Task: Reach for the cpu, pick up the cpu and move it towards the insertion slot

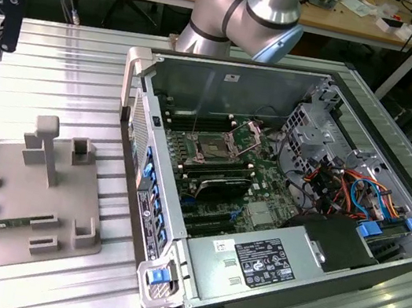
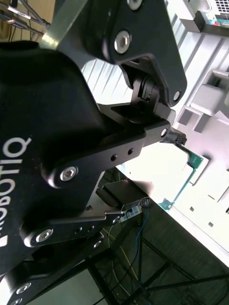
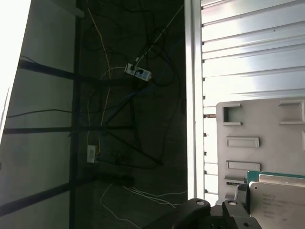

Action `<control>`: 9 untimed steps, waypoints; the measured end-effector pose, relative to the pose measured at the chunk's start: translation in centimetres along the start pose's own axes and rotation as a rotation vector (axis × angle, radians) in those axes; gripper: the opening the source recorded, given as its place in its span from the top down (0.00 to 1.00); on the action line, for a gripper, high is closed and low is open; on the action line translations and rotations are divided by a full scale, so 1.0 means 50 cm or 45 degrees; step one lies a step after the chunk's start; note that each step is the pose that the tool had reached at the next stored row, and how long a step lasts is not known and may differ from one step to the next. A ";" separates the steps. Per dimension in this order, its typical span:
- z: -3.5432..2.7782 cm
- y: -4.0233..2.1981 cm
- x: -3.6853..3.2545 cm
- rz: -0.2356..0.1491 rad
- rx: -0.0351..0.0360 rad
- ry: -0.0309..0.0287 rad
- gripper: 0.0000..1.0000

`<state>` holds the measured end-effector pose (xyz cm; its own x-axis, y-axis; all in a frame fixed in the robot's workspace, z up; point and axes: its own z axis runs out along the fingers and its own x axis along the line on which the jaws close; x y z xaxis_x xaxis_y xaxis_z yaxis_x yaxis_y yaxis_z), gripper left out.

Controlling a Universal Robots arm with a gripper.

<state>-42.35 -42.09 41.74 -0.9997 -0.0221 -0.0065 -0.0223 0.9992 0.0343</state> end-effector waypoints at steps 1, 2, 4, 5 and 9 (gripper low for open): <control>0.000 0.000 -0.003 0.000 -0.0001 -0.0002 0.45; 0.000 0.000 -0.007 0.000 -0.0002 -0.0002 0.45; 0.000 0.000 -0.013 0.000 -0.0001 -0.0002 0.45; 0.000 0.000 -0.017 0.000 -0.0001 -0.0001 0.45; 0.000 -0.001 -0.035 0.000 -0.0002 -0.0002 0.45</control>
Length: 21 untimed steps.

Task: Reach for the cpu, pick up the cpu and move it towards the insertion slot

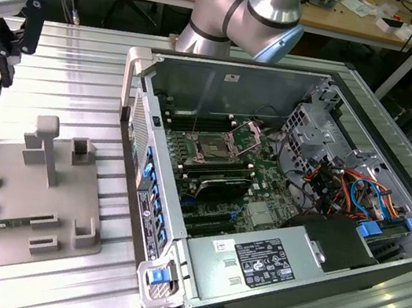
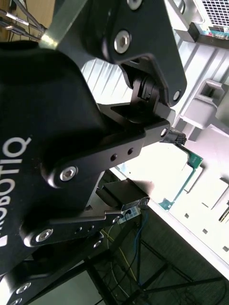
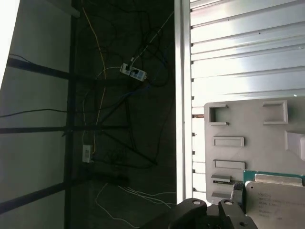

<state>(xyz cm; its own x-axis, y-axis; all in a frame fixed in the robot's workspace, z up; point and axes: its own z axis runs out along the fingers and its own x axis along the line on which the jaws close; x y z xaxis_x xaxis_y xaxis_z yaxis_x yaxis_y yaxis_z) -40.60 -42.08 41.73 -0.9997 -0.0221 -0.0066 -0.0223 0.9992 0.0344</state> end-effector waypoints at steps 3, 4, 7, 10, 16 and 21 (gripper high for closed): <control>0.000 0.000 -0.007 0.000 0.0001 0.0001 0.45; 0.000 0.000 -0.010 0.000 0.0000 0.0000 0.45; 0.000 0.000 -0.016 0.000 0.0001 0.0001 0.45; 0.000 -0.001 -0.024 0.000 0.0001 0.0001 0.45; 0.000 -0.001 -0.043 0.000 0.0000 -0.0001 0.45; 0.000 -0.001 -0.062 0.000 0.0001 0.0000 0.45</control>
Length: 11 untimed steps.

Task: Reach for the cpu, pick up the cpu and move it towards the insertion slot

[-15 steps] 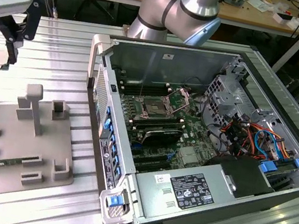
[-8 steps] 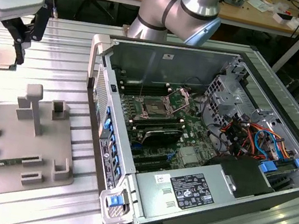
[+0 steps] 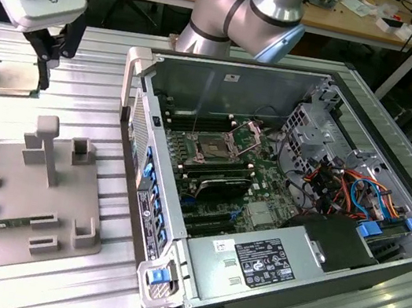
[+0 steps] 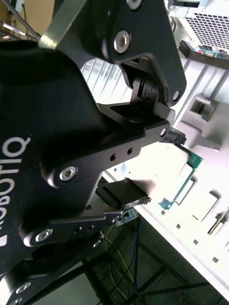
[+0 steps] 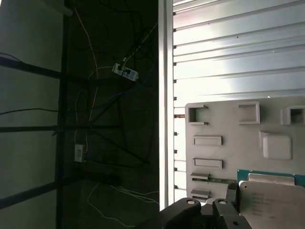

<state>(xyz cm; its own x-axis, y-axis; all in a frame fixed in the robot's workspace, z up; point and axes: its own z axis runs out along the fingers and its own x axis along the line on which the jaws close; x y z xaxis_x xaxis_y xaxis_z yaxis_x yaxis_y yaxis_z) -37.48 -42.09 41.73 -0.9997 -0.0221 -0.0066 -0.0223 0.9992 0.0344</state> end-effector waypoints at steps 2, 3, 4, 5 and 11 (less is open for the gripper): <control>0.000 0.000 -0.006 0.000 0.0000 0.0000 0.45; 0.000 0.000 -0.010 0.000 0.0000 0.0001 0.45; 0.000 0.000 -0.014 0.000 -0.0001 0.0000 0.45; 0.000 0.000 -0.017 0.000 0.0000 0.0000 0.45; 0.000 -0.001 -0.041 0.000 0.0000 0.0000 0.45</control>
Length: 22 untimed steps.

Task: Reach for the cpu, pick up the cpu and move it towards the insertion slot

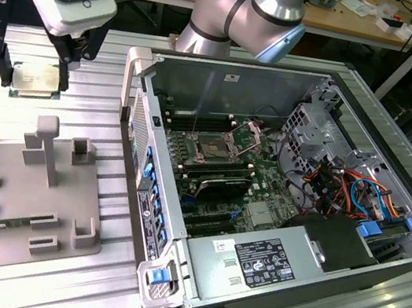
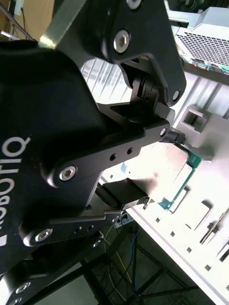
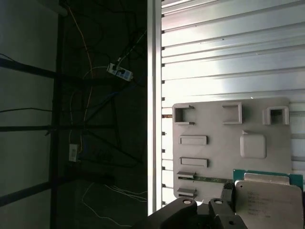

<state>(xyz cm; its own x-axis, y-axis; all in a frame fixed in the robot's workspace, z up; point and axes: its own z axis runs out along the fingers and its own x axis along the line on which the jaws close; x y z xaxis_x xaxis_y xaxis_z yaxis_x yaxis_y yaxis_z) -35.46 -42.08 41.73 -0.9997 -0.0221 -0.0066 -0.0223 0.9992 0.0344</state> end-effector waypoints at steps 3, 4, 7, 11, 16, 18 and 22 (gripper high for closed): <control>0.000 0.000 0.000 0.000 0.0000 0.0000 0.45; 0.000 0.000 0.000 0.000 0.0000 0.0000 0.45; 0.000 0.000 0.000 0.000 0.0001 0.0001 0.45; 0.000 0.000 -0.002 0.000 0.0000 0.0000 0.45; 0.000 0.000 -0.010 0.000 0.0001 0.0001 0.45; 0.000 0.000 -0.015 0.000 0.0001 0.0001 0.45; 0.000 -0.001 -0.029 0.000 0.0001 0.0001 0.45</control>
<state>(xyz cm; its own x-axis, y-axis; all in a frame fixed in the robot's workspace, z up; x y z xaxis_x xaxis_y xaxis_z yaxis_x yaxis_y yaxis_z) -34.03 -42.09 41.73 -0.9997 -0.0221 -0.0065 -0.0223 0.9992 0.0343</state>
